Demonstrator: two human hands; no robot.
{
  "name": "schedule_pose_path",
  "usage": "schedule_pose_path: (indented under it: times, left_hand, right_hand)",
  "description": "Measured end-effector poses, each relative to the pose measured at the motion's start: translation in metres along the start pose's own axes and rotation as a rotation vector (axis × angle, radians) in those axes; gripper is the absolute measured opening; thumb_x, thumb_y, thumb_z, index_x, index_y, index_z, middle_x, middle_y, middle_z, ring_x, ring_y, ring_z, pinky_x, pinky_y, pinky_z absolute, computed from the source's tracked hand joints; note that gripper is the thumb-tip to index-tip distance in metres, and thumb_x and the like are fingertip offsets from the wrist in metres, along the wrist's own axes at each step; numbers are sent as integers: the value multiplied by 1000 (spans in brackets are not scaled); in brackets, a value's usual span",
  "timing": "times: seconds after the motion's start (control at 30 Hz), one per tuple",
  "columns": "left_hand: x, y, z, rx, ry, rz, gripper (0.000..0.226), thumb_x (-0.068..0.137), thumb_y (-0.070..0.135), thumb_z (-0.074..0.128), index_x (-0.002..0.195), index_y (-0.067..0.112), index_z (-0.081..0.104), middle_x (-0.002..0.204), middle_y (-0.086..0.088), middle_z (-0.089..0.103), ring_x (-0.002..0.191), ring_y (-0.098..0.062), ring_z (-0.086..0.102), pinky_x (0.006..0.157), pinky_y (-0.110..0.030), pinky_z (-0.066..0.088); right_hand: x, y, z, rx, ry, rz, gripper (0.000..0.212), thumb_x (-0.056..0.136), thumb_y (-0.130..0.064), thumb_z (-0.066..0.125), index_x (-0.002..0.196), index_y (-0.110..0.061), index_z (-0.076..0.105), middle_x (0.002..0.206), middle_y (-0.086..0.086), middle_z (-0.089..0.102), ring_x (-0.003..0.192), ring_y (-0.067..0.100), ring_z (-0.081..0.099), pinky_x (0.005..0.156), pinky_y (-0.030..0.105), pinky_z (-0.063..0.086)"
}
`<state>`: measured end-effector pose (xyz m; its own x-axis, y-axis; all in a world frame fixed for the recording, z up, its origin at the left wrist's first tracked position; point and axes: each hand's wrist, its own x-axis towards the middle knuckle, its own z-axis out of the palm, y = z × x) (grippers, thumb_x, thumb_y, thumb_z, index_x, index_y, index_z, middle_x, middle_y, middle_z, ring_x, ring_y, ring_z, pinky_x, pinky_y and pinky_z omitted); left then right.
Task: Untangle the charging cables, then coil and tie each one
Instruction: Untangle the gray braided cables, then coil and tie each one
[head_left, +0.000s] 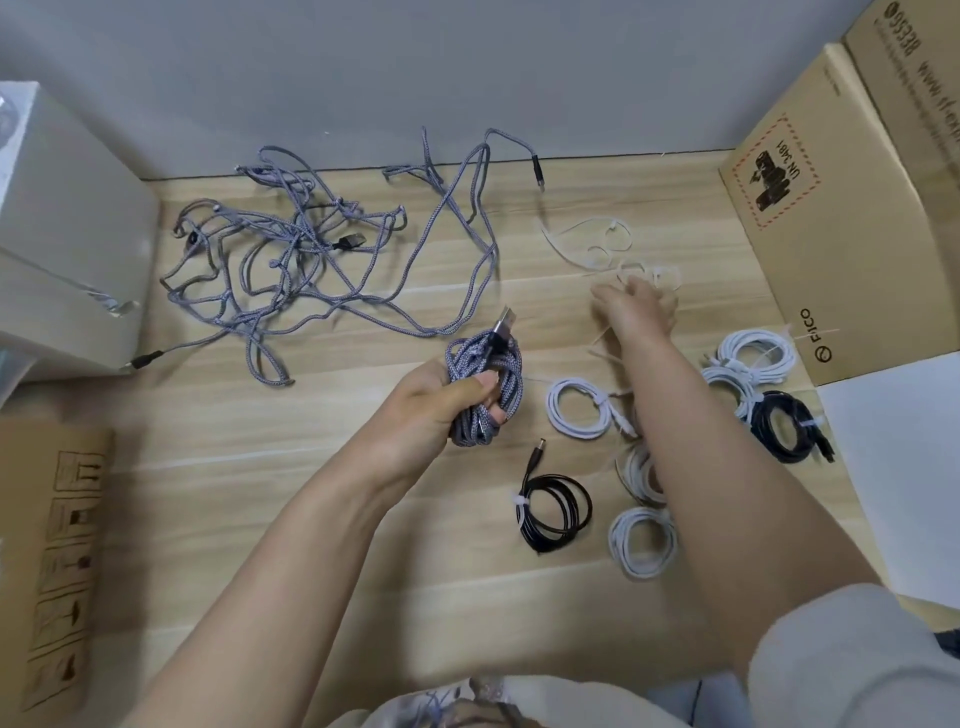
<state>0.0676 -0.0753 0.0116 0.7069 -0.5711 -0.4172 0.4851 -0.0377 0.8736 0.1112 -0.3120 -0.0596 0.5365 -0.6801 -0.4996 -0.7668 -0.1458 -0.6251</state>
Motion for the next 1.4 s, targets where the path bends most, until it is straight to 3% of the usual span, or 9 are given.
schedule_pose_path:
  times: [0.23, 0.33, 0.43, 0.6, 0.73, 0.83, 1.0, 1.23, 1.4]
  left_hand:
    - [8, -4, -4, -52, 25, -18, 15, 79, 23, 51, 69, 12, 49, 61, 0, 59, 61, -11, 52, 57, -19, 44]
    - [6, -5, -6, -64, 53, -18, 16, 78, 24, 52, 71, 11, 47, 61, -1, 57, 60, -11, 53, 58, -20, 43]
    - [0, -5, -7, -77, 60, 5, 15, 80, 23, 52, 71, 12, 46, 61, 2, 56, 62, -11, 52, 62, -25, 41]
    - [-18, -3, -8, -37, 86, 54, 16, 80, 26, 52, 72, 13, 49, 62, 2, 58, 65, -12, 51, 63, -22, 41]
    - [-34, 4, -2, 37, 97, 123, 19, 81, 26, 49, 75, 8, 51, 66, -1, 57, 60, -8, 49, 57, -14, 39]
    - [-49, 11, 2, 48, 70, 222, 15, 86, 17, 49, 81, 3, 49, 67, -5, 51, 54, -4, 45, 53, -10, 37]
    - [-64, 8, -1, 82, 79, 273, 15, 91, 12, 52, 95, -2, 50, 62, 12, 52, 54, 0, 44, 53, -11, 35]
    - [-82, 8, 2, 54, 51, 257, 10, 87, 19, 51, 88, 9, 53, 72, -6, 54, 58, -5, 49, 56, -14, 38]
    - [-88, 4, 2, -108, 92, 195, 36, 80, 22, 58, 111, 8, 47, 74, -1, 64, 69, -10, 59, 62, -20, 46]
  right_hand:
    - [15, -1, 12, -103, 69, 16, 63, 80, -24, 59, 137, -4, 41, 153, 1, 21, 138, 23, 25, 109, 29, 26]
    - [8, -1, 12, 142, 136, -90, 26, 77, -12, 61, 102, -6, 61, 128, 1, 38, 112, 18, 46, 89, 15, 36]
    - [-21, -8, 2, 409, 194, -256, 33, 88, 4, 53, 119, -2, 59, 123, -2, 42, 110, 6, 44, 81, 0, 33]
    - [-109, -29, -17, 693, 110, -524, 25, 90, -4, 53, 104, -18, 69, 111, -12, 55, 114, 10, 53, 105, 35, 43]
    - [-178, -35, -29, 944, -144, -586, 17, 84, 4, 61, 94, -6, 71, 100, 3, 60, 88, 10, 65, 79, 28, 55]
    - [-217, -23, -27, 862, -345, -527, 32, 78, 11, 64, 72, -19, 74, 79, -1, 66, 64, 12, 67, 62, 22, 55]
    - [-237, -2, -19, 710, -469, -509, 34, 84, 17, 55, 98, -14, 55, 85, 1, 55, 65, 13, 65, 61, 28, 58]
    - [-249, 12, -16, 481, -326, -619, 39, 93, 5, 43, 90, -26, 67, 82, 16, 59, 46, 2, 46, 46, 12, 37]
    - [-251, 17, -14, 322, -178, -760, 22, 88, -12, 58, 89, -31, 69, 65, -19, 63, 60, -3, 56, 62, 8, 38]
